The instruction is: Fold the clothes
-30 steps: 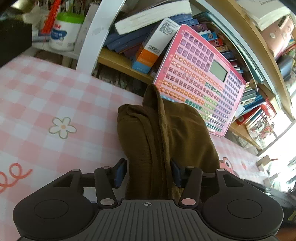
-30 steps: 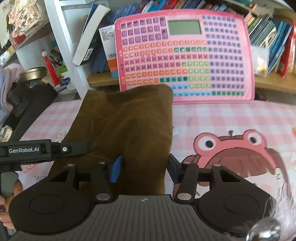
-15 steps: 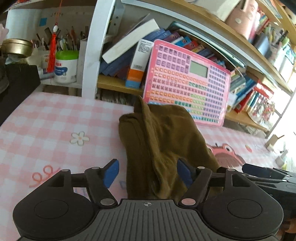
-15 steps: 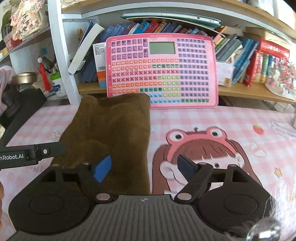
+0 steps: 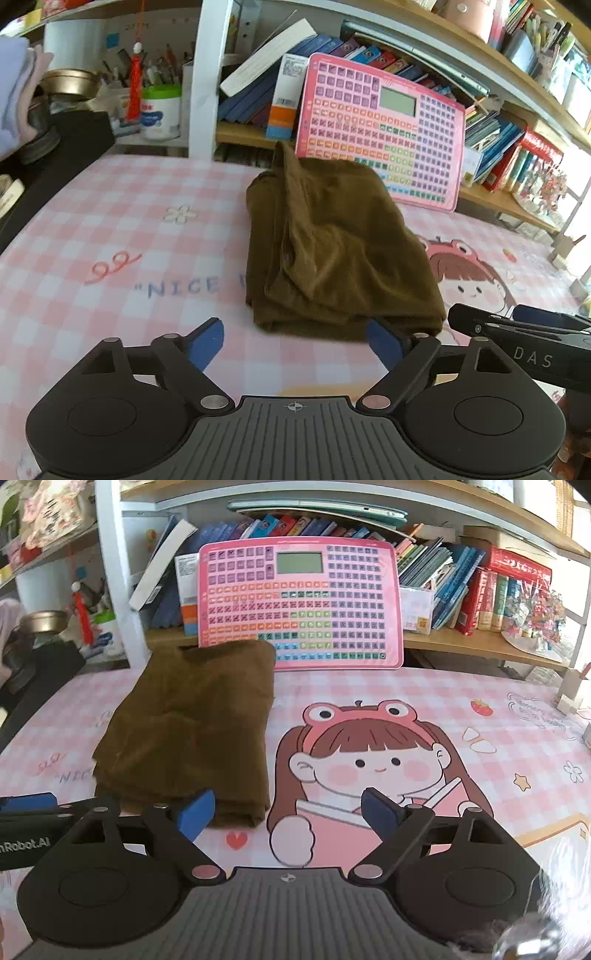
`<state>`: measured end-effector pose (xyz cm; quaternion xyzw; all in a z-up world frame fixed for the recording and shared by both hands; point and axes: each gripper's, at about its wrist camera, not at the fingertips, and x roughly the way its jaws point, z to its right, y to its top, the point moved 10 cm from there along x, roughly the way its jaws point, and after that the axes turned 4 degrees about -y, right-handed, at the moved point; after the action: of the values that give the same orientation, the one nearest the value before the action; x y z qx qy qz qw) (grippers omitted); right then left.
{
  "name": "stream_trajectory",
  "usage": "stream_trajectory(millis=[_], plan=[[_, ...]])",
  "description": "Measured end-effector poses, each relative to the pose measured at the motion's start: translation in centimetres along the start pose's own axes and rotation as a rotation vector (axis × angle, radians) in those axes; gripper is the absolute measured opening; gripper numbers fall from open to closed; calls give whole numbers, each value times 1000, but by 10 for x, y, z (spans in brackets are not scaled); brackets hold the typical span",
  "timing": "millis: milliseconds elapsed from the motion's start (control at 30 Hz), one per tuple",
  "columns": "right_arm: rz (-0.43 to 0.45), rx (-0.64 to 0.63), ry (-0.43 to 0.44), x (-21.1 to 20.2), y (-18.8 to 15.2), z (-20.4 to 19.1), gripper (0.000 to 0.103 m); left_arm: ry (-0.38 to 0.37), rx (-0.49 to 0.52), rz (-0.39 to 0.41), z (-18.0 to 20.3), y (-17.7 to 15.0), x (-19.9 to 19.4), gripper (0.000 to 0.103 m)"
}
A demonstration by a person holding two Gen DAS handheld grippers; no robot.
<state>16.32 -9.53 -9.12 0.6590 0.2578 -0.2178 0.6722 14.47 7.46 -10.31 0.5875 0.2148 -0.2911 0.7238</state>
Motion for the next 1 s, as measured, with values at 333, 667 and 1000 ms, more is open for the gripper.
stream_trajectory(millis=[333, 667, 1000], plan=[[-26, -32, 43, -4, -11, -2, 89, 69, -6, 22, 6, -9, -12, 95], [-30, -44, 60, -8, -15, -2, 90, 115, -11, 43, -1, -12, -19, 98], [-27, -53, 58, -10, -15, -4, 90, 113, -23, 45, -4, -11, -20, 99]])
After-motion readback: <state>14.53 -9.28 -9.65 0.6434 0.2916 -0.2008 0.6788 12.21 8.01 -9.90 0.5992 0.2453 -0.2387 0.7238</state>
